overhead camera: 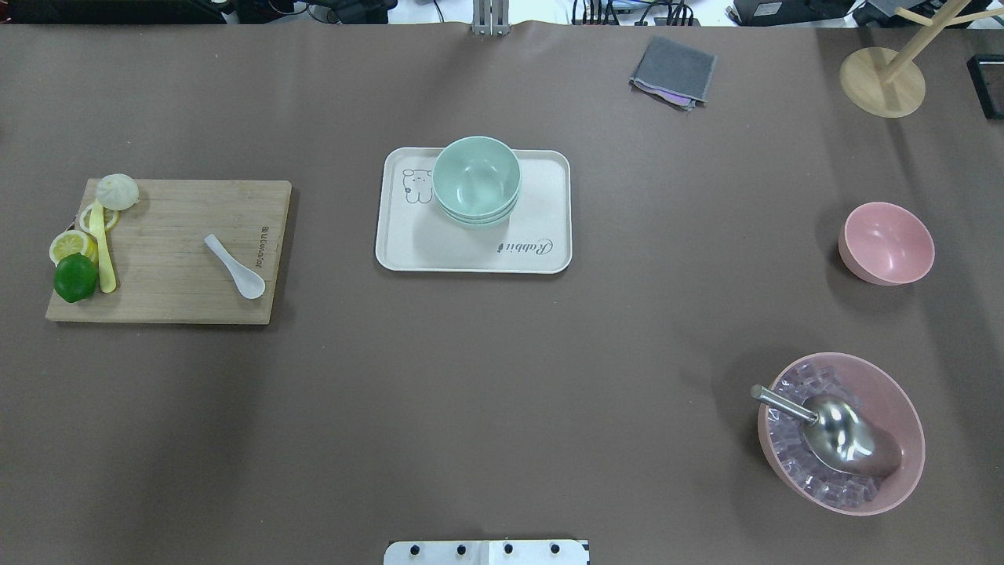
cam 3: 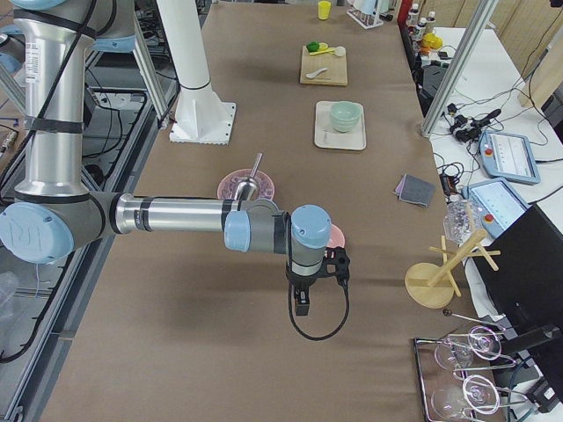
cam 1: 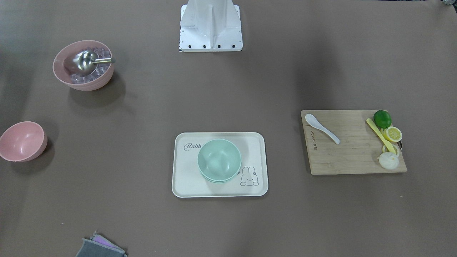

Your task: Stack pink bowl on green and place spoon

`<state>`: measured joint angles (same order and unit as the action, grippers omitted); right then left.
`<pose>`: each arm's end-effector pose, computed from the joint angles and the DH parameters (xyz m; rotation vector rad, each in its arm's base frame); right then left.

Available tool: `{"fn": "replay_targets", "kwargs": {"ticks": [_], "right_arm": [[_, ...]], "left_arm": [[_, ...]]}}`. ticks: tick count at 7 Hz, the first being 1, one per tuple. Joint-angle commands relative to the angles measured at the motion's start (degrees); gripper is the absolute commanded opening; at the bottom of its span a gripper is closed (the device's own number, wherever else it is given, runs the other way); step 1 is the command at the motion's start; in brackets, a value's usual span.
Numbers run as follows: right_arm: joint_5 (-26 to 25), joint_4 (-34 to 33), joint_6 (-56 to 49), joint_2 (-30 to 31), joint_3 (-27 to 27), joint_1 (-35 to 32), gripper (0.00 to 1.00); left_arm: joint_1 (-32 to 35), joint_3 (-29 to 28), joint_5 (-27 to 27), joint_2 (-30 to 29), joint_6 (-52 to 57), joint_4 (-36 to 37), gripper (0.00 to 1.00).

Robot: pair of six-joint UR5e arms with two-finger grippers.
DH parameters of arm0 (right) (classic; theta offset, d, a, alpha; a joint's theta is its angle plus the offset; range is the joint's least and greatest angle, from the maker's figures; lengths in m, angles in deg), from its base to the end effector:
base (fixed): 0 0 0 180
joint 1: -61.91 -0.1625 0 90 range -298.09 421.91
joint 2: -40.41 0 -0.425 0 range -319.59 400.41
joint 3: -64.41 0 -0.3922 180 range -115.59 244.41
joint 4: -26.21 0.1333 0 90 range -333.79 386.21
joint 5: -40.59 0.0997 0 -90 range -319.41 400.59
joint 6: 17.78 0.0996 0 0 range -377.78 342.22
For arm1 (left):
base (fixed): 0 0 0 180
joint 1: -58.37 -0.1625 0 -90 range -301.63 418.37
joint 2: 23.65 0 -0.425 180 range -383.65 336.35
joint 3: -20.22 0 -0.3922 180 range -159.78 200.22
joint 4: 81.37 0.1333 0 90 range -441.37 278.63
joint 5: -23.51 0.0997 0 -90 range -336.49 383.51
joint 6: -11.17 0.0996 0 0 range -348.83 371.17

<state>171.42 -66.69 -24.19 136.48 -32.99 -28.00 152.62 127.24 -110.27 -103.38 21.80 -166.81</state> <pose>0.0675 -0.4449 0.6541 0.0131 -0.7132 -0.0988 -0.0950 -0.4102 0.6026 0.1351 0.7533 0.1205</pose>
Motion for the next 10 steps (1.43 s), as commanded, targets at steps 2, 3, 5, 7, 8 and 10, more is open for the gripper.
{"fn": "replay_targets", "kwargs": {"ticks": [2, 3, 5, 7, 8, 10], "right_arm": [[0.74, 0.09, 0.09, 0.00, 0.01, 0.00, 1.00], [0.74, 0.09, -0.17, 0.00, -0.07, 0.00, 1.00], [0.74, 4.96, -0.09, -1.05, -0.08, 0.09, 1.00], [2.58, 16.85, 3.14, -0.97, 1.50, 0.09, 1.00], [2.67, 20.79, 3.34, -1.06, 1.59, 0.09, 1.00], [7.39, 24.42, 3.43, -1.32, 1.51, 0.09, 1.00]], "left_arm": [[-0.03, 0.91, -0.44, 0.36, 0.09, -0.08, 0.98], [-0.03, 0.99, -0.44, 0.36, 0.09, -0.08, 0.98], [-0.03, 1.17, -0.35, -0.69, 0.00, -0.69, 0.98], [-0.03, 0.82, -0.35, -0.78, -0.09, -7.34, 0.98], [-0.03, 0.91, -0.35, -1.04, -0.09, -11.12, 0.98], [-0.11, -2.76, 0.00, -1.31, -0.79, -29.95, 0.98]]}}
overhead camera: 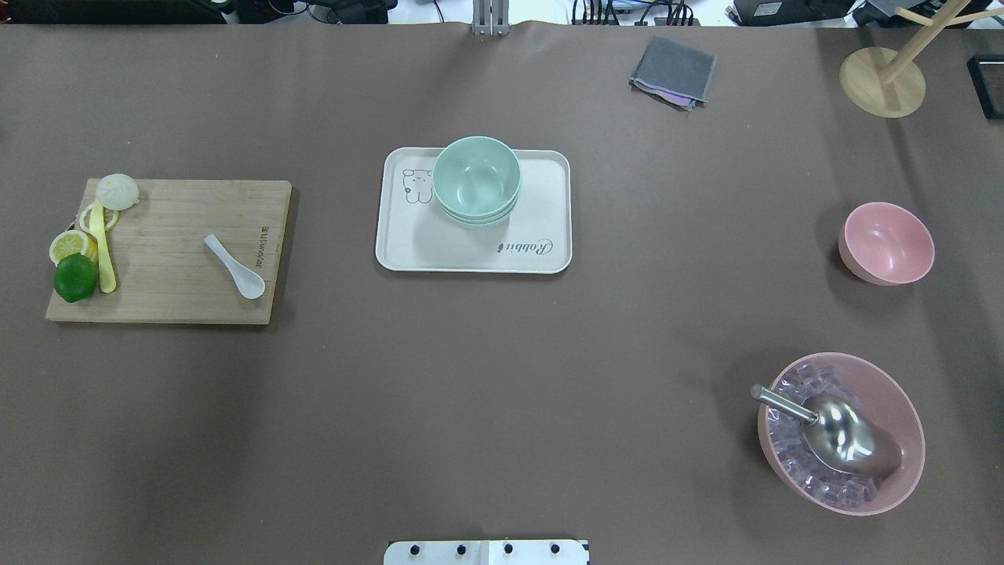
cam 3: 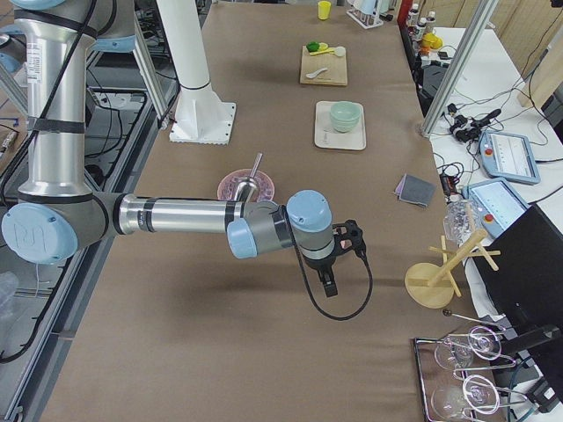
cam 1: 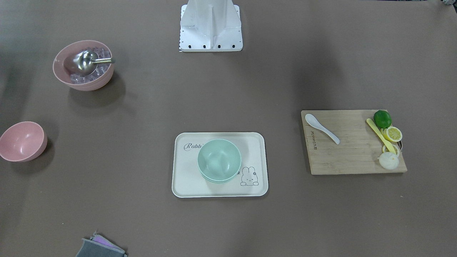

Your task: Stack pink bowl on green and place spoon

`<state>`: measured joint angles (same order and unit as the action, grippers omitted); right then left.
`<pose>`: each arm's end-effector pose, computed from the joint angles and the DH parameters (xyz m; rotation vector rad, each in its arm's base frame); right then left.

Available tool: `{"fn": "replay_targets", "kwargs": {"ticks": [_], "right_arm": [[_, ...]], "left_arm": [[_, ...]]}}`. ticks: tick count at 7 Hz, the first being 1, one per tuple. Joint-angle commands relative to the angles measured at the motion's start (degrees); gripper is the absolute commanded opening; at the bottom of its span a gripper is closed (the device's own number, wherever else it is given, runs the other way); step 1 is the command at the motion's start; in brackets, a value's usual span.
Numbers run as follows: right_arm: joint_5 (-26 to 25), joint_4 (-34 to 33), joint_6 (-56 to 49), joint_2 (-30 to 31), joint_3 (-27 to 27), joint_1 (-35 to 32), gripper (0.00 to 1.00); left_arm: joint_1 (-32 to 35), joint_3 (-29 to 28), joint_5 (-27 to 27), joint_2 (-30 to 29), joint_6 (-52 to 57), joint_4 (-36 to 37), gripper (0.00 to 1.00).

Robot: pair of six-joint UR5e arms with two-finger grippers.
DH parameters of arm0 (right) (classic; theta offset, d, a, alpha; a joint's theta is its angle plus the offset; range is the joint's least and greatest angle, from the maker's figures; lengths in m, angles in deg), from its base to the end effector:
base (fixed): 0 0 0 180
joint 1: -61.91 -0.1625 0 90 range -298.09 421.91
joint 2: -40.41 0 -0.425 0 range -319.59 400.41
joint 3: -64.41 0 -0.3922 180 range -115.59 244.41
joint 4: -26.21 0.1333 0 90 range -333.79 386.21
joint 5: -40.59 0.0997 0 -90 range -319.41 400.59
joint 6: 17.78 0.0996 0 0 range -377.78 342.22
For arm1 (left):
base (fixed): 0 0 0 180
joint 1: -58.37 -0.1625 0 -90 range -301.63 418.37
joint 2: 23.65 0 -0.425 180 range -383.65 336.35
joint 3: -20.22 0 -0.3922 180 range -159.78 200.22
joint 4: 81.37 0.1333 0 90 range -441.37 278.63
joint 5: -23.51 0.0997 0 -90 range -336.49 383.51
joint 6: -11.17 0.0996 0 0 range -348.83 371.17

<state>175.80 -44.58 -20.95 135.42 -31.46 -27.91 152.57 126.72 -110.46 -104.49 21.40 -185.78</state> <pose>0.0611 -0.4730 0.6117 0.3524 -0.7725 -0.1931 -0.0962 -0.4346 0.5616 0.4538 0.7079 0.2446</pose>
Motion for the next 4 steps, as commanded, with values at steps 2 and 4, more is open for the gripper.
{"fn": "replay_targets", "kwargs": {"ticks": [2, 4], "right_arm": [[3.48, 3.20, 0.27, -3.42, 0.15, 1.93, 0.99], [2.69, 3.29, 11.07, -4.56, 0.50, 9.27, 1.00]], "left_arm": [[-0.16, -7.34, -3.89, -3.80, -3.98, -13.26, 0.98], [-0.24, -8.15, -6.56, -3.71, -4.86, -15.98, 0.98]]}}
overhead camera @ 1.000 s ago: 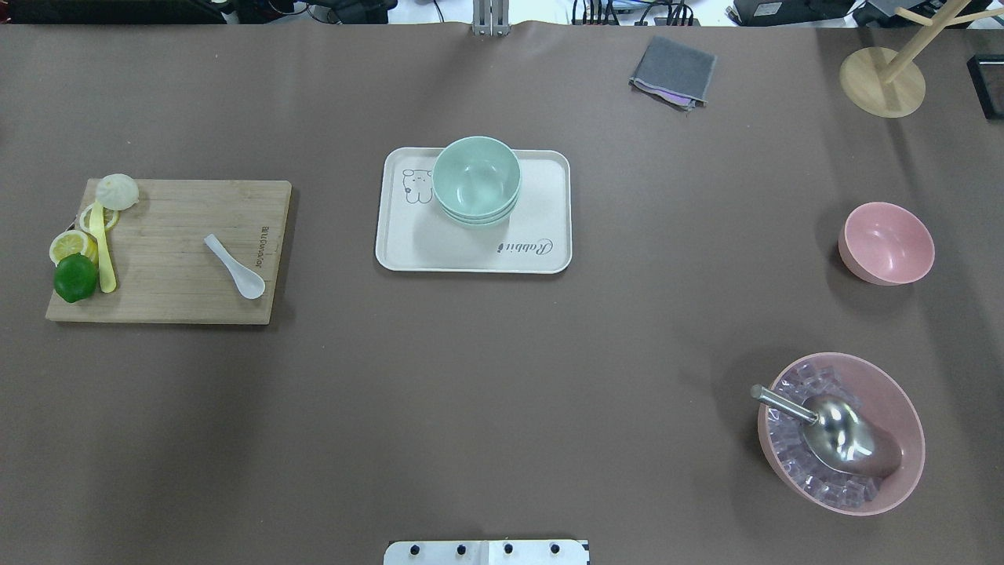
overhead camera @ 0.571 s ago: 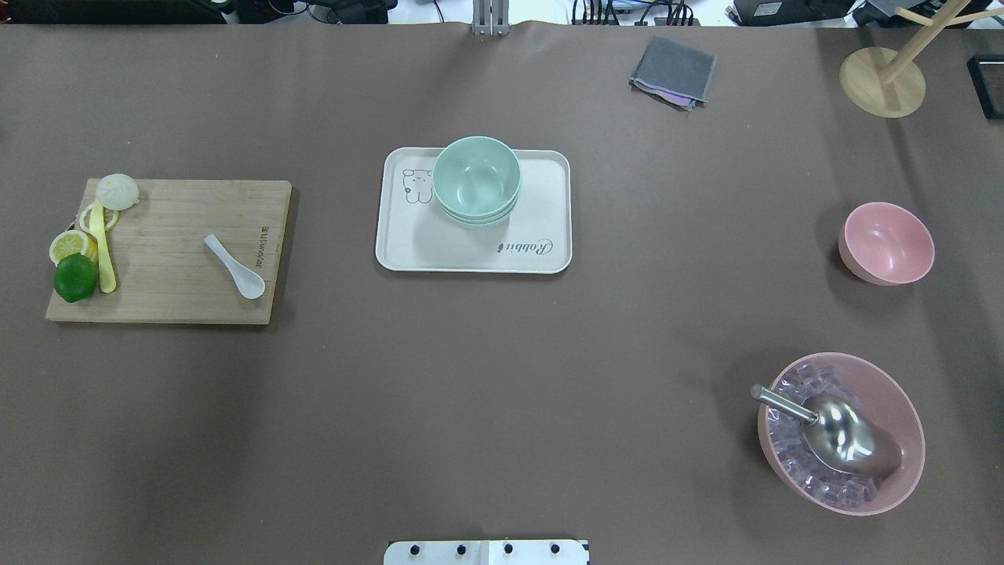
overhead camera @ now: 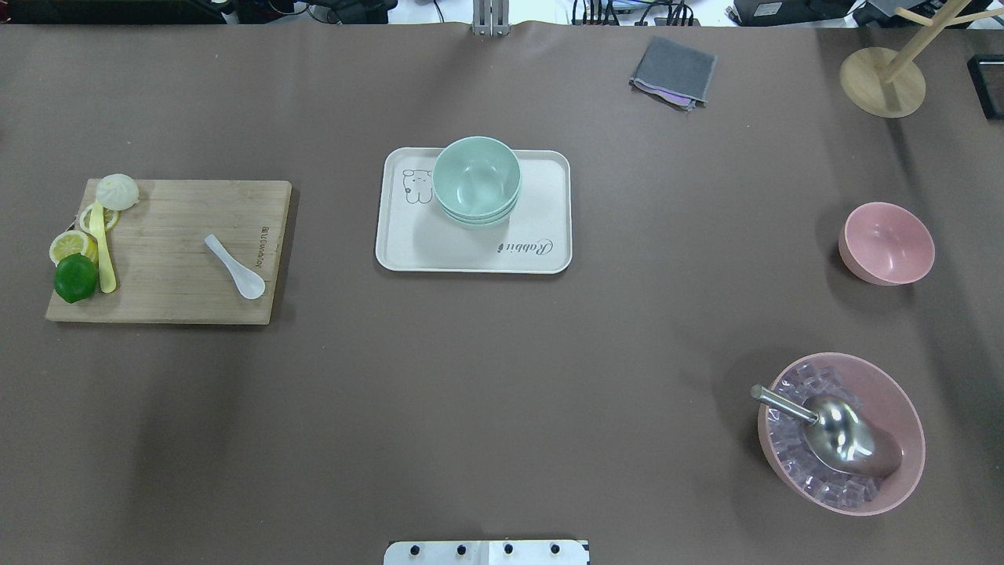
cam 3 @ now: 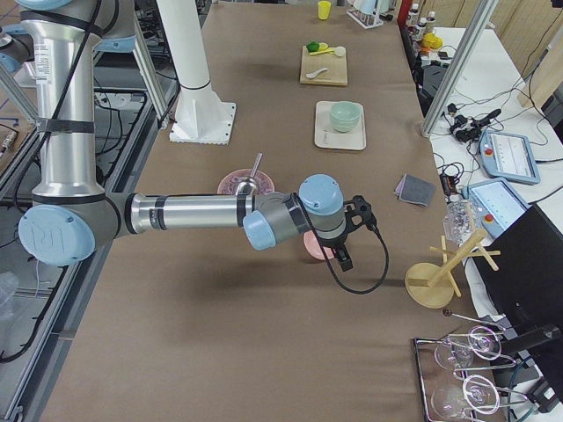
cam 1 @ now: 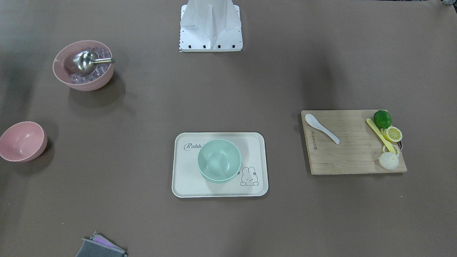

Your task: Stack pink bowl on green and place spoon

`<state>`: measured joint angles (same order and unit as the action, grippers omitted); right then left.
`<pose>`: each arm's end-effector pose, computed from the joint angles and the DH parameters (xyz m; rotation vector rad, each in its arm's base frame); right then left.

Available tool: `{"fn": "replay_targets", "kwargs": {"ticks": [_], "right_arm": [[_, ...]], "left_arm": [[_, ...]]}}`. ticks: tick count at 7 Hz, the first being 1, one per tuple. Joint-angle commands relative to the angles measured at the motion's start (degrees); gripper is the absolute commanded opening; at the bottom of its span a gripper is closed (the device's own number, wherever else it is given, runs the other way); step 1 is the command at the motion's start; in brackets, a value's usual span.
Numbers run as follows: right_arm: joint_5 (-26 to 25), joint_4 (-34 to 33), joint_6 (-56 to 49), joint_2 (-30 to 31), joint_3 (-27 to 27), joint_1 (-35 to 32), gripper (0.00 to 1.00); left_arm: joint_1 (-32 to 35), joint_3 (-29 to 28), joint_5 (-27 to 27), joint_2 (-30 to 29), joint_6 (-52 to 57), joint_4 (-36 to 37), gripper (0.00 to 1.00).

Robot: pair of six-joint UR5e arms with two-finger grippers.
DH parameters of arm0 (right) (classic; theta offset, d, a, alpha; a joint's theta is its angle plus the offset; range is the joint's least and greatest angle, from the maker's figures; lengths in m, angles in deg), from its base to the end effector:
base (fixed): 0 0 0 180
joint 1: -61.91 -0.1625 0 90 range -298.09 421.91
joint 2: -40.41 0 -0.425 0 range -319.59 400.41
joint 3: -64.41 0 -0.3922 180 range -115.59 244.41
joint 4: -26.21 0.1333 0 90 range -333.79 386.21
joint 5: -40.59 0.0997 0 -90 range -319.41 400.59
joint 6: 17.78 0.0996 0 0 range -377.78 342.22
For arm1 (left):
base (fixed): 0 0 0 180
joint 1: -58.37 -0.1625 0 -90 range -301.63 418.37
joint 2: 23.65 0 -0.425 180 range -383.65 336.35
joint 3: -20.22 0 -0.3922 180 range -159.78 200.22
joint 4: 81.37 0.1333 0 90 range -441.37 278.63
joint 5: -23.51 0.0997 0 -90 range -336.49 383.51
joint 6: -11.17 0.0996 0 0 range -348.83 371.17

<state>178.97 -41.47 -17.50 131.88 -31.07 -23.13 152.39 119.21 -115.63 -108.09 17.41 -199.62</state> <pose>0.0155 -0.5023 0.5750 0.3940 -0.8493 -0.2696 -0.0907 -0.4642 0.5651 0.5914 0.7861 0.2725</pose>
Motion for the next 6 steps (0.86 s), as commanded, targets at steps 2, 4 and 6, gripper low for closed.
{"fn": "replay_targets", "kwargs": {"ticks": [2, 4, 6], "right_arm": [[-6.51, 0.18, 18.41, -3.05, 0.63, 13.46, 1.00], [-7.69, 12.56, 25.85, -3.14, 8.40, 15.68, 0.93], [-9.71, 27.56, 38.16, -3.23, 16.09, 18.14, 0.83]], "left_arm": [[-0.06, -0.73, -1.32, -0.02, -1.15, -2.25, 0.98], [-0.06, -0.64, -1.32, 0.15, -1.15, -2.43, 0.98], [-0.06, -0.64, -1.32, 0.15, -1.15, -2.51, 0.98]]}}
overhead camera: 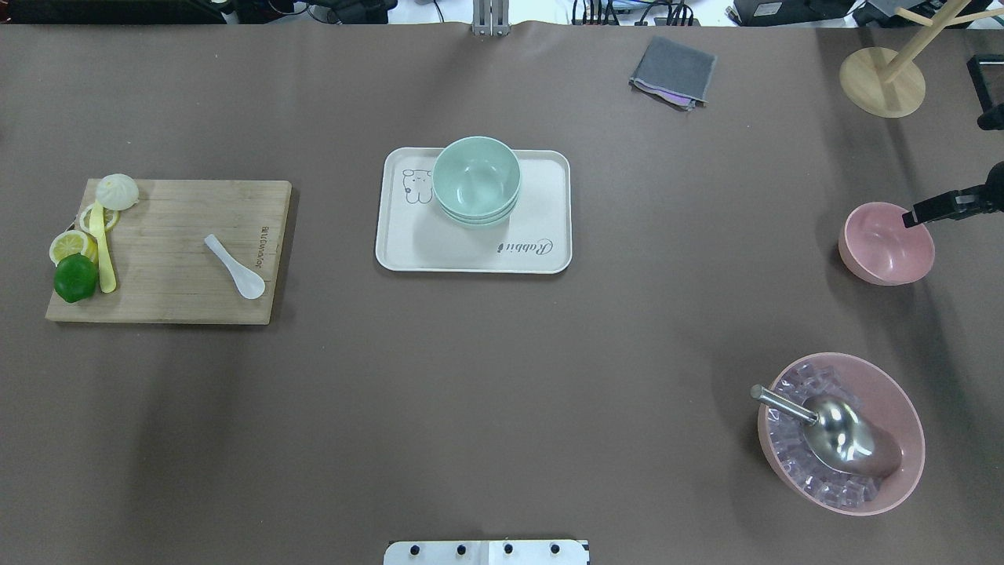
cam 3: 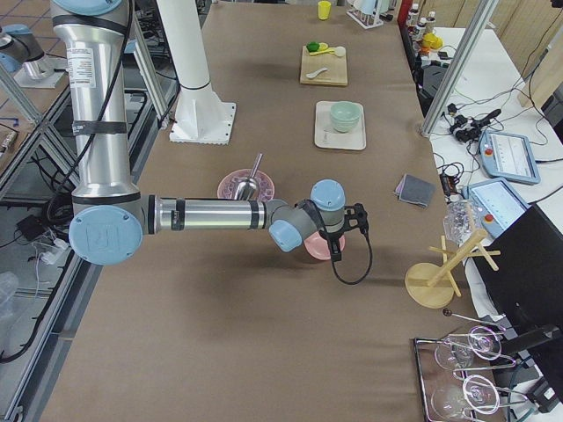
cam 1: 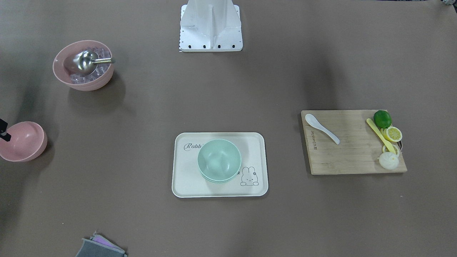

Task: Stack pink bowl on green and place spoon
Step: 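Reach the right gripper down to the pink bowl's rim and grasp it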

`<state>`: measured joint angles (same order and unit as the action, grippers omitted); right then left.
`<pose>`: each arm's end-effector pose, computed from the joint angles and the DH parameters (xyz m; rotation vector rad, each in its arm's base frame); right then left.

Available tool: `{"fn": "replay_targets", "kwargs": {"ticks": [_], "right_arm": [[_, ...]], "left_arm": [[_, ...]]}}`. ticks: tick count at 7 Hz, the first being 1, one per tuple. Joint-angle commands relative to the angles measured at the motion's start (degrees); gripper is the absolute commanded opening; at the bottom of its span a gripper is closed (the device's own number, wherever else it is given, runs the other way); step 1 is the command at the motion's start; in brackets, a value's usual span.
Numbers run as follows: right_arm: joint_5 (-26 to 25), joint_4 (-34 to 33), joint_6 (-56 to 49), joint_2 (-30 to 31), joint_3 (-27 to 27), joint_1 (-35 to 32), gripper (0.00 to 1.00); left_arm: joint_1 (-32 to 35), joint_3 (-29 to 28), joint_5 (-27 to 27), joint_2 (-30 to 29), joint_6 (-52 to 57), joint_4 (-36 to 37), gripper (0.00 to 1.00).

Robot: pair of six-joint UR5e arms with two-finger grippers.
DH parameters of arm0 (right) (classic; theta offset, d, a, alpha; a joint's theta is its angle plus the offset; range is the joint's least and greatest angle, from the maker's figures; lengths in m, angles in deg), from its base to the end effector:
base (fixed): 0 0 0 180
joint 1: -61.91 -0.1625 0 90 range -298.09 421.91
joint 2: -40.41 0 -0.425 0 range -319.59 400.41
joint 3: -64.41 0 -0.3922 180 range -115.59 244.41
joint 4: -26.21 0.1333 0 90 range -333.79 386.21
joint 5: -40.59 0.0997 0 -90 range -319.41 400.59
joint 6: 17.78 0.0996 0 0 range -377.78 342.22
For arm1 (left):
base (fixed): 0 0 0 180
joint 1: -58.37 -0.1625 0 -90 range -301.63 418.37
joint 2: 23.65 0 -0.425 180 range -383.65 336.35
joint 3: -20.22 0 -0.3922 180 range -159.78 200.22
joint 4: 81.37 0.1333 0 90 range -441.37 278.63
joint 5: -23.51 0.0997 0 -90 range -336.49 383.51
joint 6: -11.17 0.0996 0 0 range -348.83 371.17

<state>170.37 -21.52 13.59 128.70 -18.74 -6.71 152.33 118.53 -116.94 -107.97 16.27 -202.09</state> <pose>-0.1281 -0.5180 0.6233 0.2588 -0.8740 -0.0627 -0.0887 -0.4629 0.5656 0.6096 0.8096 0.2742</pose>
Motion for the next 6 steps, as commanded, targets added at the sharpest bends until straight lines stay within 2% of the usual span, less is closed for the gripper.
{"fn": "replay_targets", "kwargs": {"ticks": [1, 2, 3, 4, 5, 6], "right_arm": [[-1.29, 7.74, 7.74, 0.04, 3.61, 1.82, 0.66], [-1.38, 7.75, 7.66, 0.38, 3.69, 1.83, 0.32], [-1.38, 7.75, 7.31, 0.82, 3.70, 1.91, 0.15], [-1.55, 7.92, 7.04, 1.35, 3.70, 1.91, 0.05], [-1.55, 7.92, 7.04, 1.44, 3.35, 1.83, 0.00], [-1.64, 7.92, 7.04, 1.36, 3.00, 1.83, 0.00]], "left_arm": [[0.00, 0.12, 0.00, 0.81, 0.17, -0.13, 0.98], [0.00, 0.21, 0.00, 0.91, 0.17, -0.22, 0.98], [0.00, 0.12, 0.00, 0.91, 0.17, -0.22, 0.98], [0.00, 0.21, 0.00, 1.34, 0.26, -0.22, 0.98], [0.00, 0.21, 0.00, 1.52, 0.26, -0.22, 0.98], [0.00, 0.30, -0.09, 1.61, 0.26, -0.22, 0.98]]}}
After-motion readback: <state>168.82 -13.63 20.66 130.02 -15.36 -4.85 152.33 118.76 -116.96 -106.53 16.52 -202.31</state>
